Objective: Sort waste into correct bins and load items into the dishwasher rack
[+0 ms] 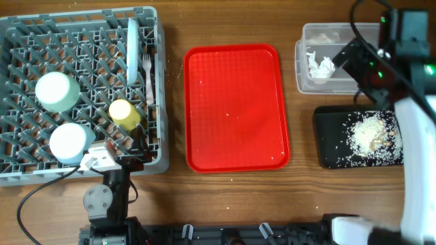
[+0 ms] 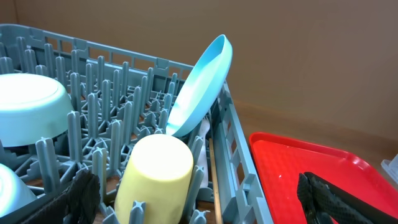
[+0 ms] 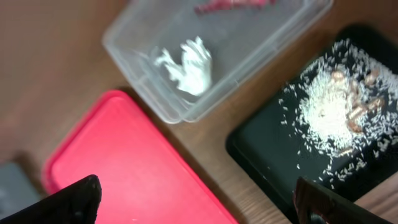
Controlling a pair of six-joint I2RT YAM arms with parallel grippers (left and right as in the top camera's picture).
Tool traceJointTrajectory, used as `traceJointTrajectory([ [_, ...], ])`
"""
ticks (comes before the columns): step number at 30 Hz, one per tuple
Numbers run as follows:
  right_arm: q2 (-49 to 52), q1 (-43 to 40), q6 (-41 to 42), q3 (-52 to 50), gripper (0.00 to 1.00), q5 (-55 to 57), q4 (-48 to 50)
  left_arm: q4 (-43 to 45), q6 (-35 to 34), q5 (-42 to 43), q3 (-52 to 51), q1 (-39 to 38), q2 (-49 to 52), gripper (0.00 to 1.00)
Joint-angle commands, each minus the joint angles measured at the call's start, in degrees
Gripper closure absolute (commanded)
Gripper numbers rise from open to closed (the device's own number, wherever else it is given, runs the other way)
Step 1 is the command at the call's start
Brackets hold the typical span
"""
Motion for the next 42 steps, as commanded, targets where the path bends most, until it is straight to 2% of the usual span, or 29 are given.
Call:
traceJointTrajectory([
  [1,-10.0,1.6,0.8,-5.9,0.0,1.6,1.9,-0.4,1.1,-1.0,-0.3,0.4,-0.4,0.0],
  [5,-22.4,1.6,1.0,-19.3,0.0,-0.1,6.8,-0.4,1.1,-1.0,-0.3,0.4,-0.4,0.0],
  [7,-30.7,2.1,-0.2,-29.8,0.0,-1.9,15.4,-0.4,1.1,-1.0,-0.3,0.4,-0.4,0.0],
  [12,-44.3,2.7,-13.0,-51.3,0.0,-13.8,34.4,-0.4,1.1,-1.0,-0.3,0.4,-0.4,0.0],
  [14,-50.6,2.7,-15.6,-61.1,0.0,-19.8,46.6,-0.4,1.1,-1.0,-0.3,0.4,-0.4,0.0],
  [17,-58.9,2.7,-15.5,-73.7,0.0,-22.6,59.9,-0.4,1.1,-1.0,-0.3,0.4,-0.4,0.0],
  [23,-71.0,2.7,-15.3,-87.5,0.0,-22.7,73.0,-0.4,1.1,-1.0,-0.3,0.4,-0.4,0.0],
  [31,-74.6,2.7,-16.0,-93.9,0.0,-16.8,80.7,-0.4,1.1,-1.0,-0.3,0.4,-0.4,0.0],
  [33,-75.4,2.7,-20.8,-93.9,0.0,-16.0,81.1,-0.4,1.1,-1.0,-0.3,0.4,-0.4,0.0],
  [36,-79.8,2.7,-29.2,-93.9,0.0,-15.8,77.2,-0.4,1.1,-1.0,-0.3,0.4,-0.4,0.0],
  [40,-80.8,1.3,-26.5,-93.9,0.0,-11.5,69.8,-0.4,1.1,-1.0,-0.3,0.4,-0.4,0.0],
  [42,-80.8,1.3,-29.0,-93.9,0.0,-10.8,69.8,-0.4,1.1,-1.0,-0.3,0.4,-0.4,0.0],
])
